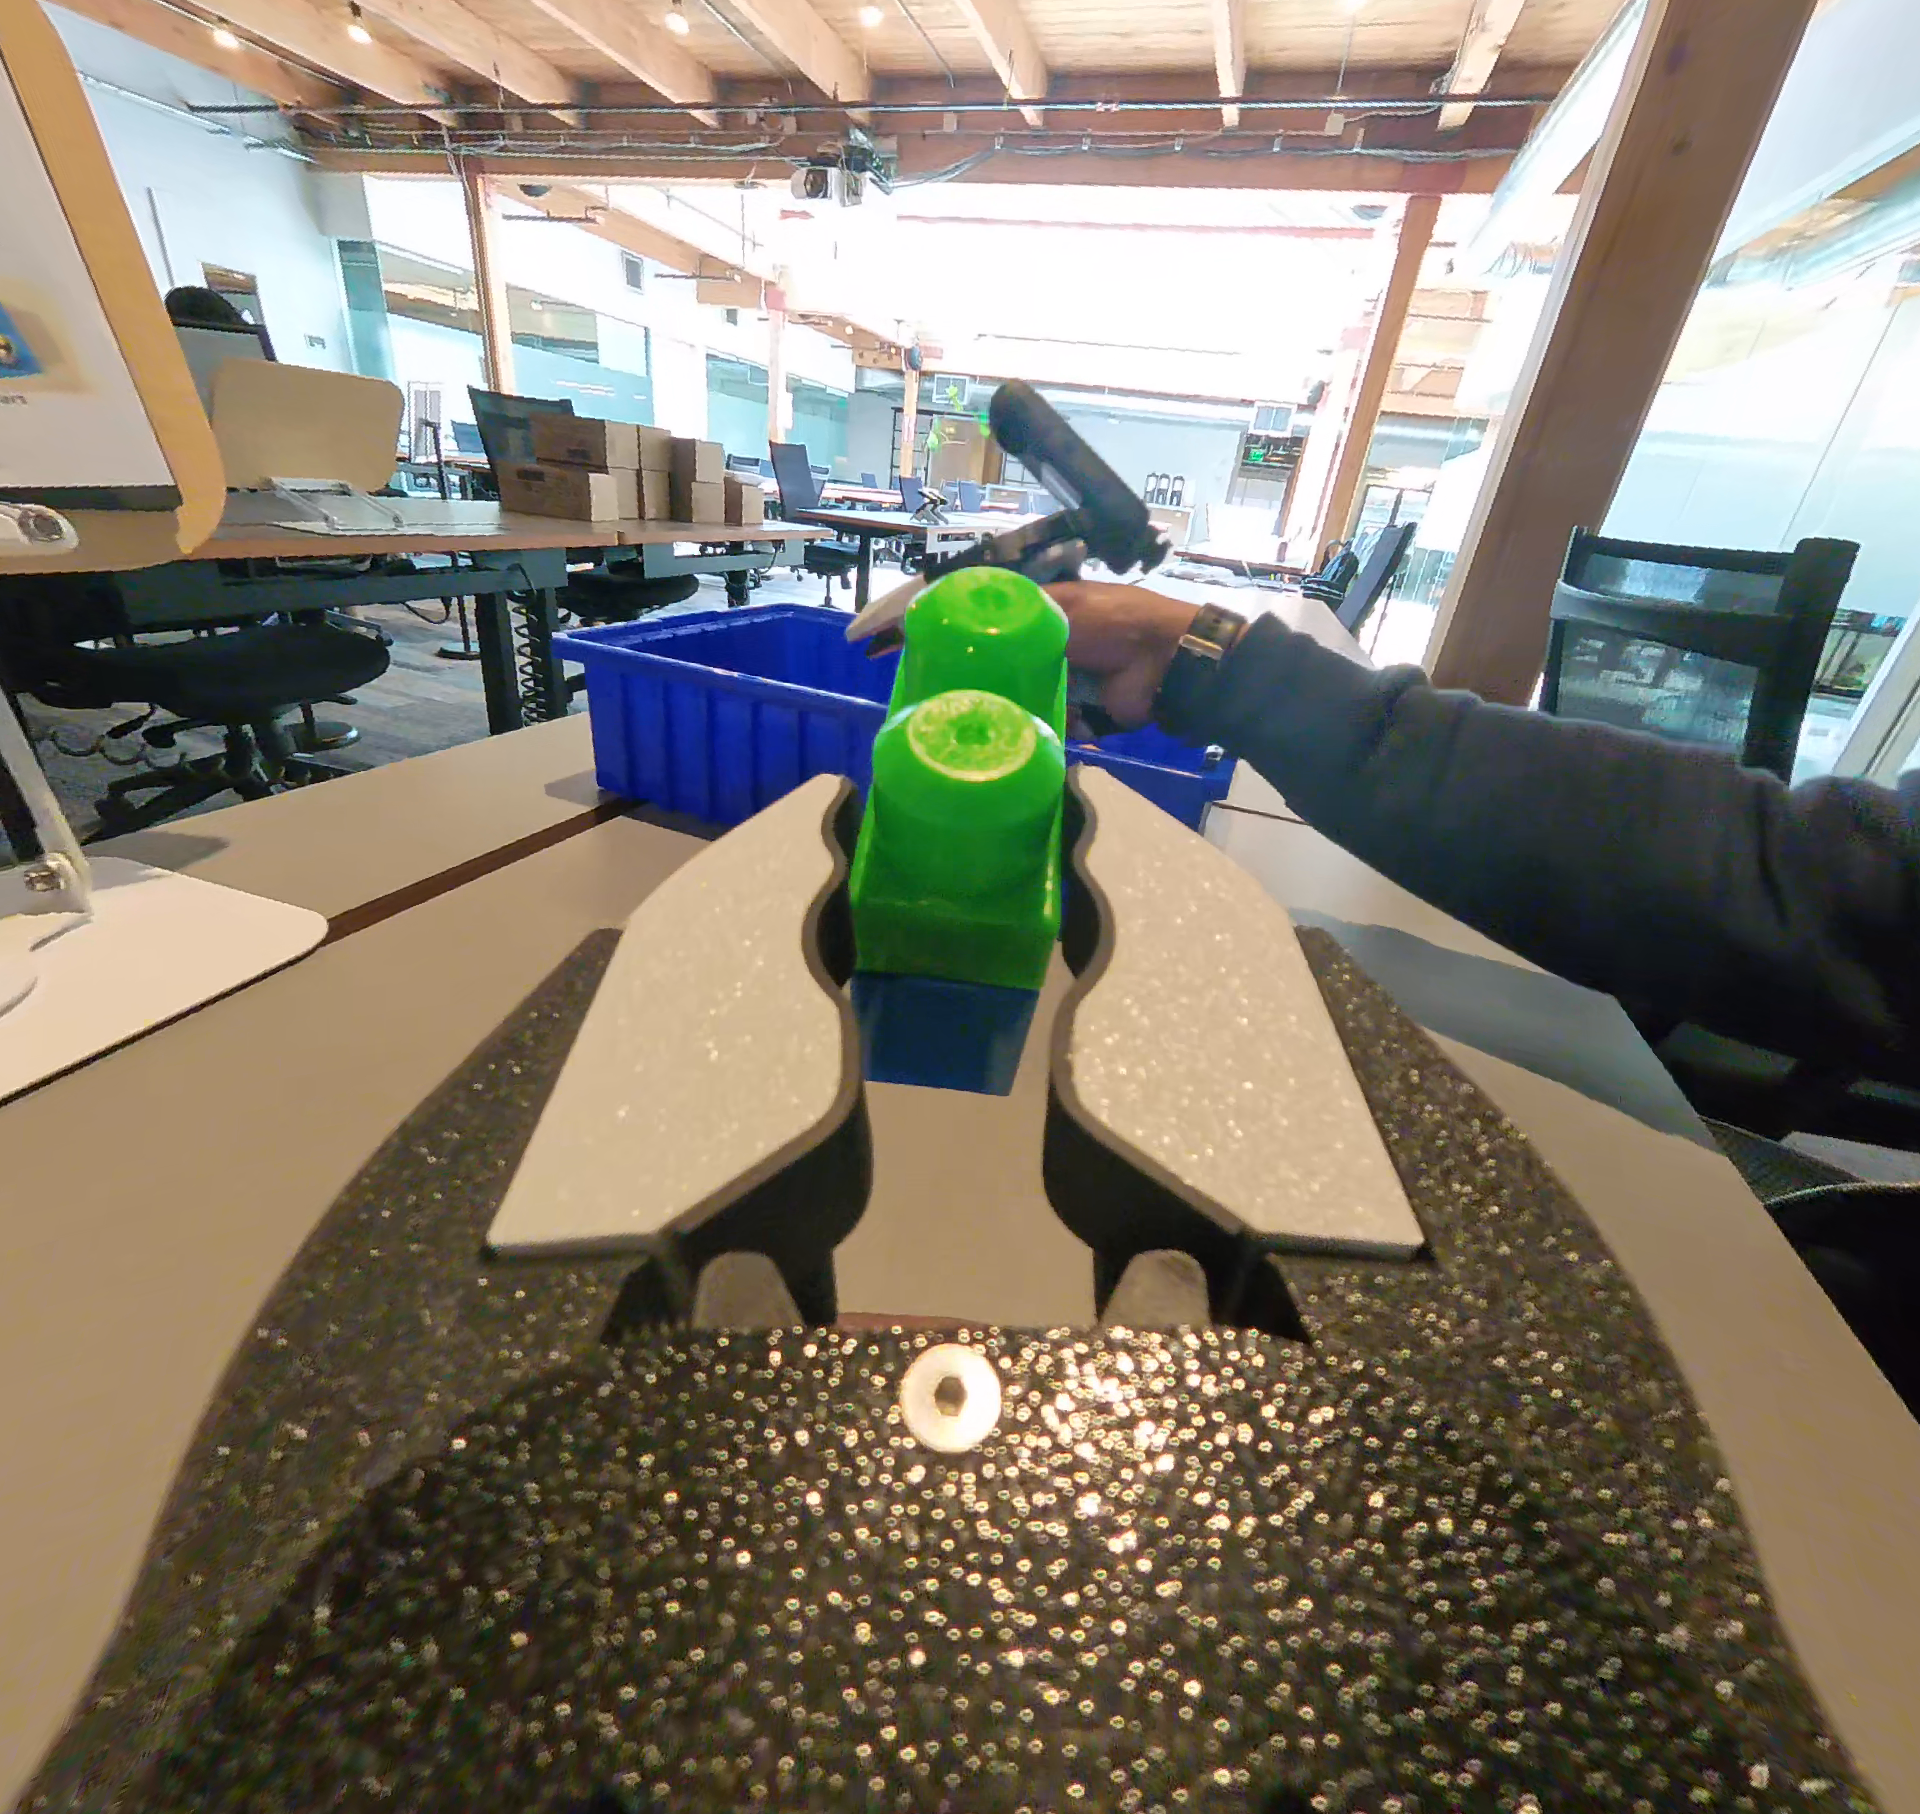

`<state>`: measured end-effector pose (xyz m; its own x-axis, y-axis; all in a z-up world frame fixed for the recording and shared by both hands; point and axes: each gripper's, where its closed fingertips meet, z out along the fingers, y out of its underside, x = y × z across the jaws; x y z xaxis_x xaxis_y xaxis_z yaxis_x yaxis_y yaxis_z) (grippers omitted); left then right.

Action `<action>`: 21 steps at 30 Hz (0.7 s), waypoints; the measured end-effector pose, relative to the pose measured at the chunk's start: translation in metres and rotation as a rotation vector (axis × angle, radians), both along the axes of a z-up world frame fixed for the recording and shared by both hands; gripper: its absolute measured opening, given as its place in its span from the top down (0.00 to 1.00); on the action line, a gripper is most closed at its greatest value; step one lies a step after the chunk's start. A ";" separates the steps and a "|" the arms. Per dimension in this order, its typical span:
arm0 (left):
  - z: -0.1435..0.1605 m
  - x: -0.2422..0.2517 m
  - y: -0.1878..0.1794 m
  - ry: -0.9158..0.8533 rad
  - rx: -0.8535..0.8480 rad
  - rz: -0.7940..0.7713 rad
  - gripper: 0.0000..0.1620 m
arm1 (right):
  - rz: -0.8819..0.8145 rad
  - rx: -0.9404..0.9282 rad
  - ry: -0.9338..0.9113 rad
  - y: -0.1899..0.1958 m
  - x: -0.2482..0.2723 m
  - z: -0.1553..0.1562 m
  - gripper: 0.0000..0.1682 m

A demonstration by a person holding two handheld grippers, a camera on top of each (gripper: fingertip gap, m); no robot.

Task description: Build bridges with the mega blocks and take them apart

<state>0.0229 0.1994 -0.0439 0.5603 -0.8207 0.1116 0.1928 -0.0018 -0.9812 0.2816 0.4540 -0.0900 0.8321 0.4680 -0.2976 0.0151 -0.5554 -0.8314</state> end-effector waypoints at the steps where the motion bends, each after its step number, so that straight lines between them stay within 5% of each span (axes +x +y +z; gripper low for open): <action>1: -0.001 0.000 0.001 0.001 -0.001 0.003 0.78 | 0.030 -0.019 -0.016 -0.005 -0.003 -0.004 0.74; 4: -0.003 -0.001 0.002 0.012 -0.006 0.010 0.78 | 0.087 -0.148 -0.234 -0.023 0.006 -0.040 0.84; 7: -0.005 0.000 0.003 0.015 -0.009 0.011 0.78 | 0.111 -0.074 -0.350 -0.031 0.012 -0.036 1.00; 10: -0.007 0.002 0.005 0.021 -0.018 0.009 0.78 | 0.208 -0.084 -0.370 -0.041 0.000 -0.032 1.00; 14: -0.007 0.003 0.004 0.023 -0.016 0.006 0.78 | 0.311 -0.261 -0.493 -0.046 -0.006 -0.071 1.00; 17: -0.006 0.003 0.003 0.022 -0.013 0.007 0.78 | 0.125 -0.168 -0.672 -0.009 0.018 -0.069 1.00; 21: -0.003 0.002 0.002 0.009 -0.009 0.005 0.78 | 0.005 -0.022 -0.585 0.005 0.021 -0.039 1.00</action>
<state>0.0245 0.2019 -0.0470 0.5658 -0.8167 0.1138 0.1838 -0.0096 -0.9829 0.3023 0.4591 -0.1288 0.8590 0.4709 0.2009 0.4705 -0.5712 -0.6726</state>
